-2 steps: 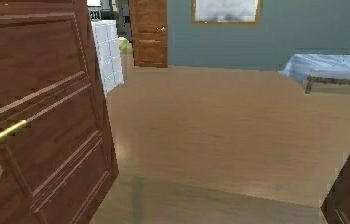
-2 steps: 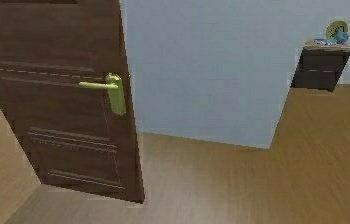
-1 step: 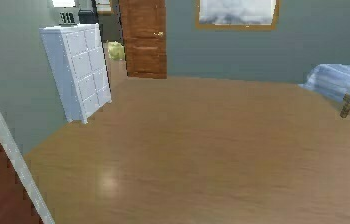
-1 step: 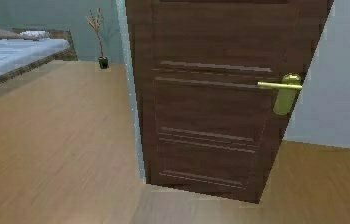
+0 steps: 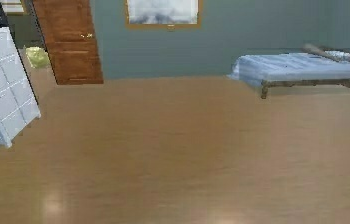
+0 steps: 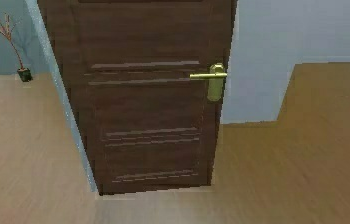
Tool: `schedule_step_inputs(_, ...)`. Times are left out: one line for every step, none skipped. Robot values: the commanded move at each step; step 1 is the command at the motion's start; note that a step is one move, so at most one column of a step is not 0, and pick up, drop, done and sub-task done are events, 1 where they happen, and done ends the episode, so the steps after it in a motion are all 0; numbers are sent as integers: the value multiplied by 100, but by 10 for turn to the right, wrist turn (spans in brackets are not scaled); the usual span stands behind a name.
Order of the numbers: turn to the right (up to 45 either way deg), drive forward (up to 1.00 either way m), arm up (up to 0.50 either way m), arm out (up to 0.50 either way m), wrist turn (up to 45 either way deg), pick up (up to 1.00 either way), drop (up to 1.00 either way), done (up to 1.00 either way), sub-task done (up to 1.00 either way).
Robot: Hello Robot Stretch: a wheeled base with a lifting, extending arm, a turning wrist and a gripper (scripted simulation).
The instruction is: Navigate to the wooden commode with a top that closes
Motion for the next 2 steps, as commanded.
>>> schedule_step_inputs(0,5,0,0,0,0,0,0,0)
schedule_step_inputs(-270,0,0,0,0,0,0,0,0)
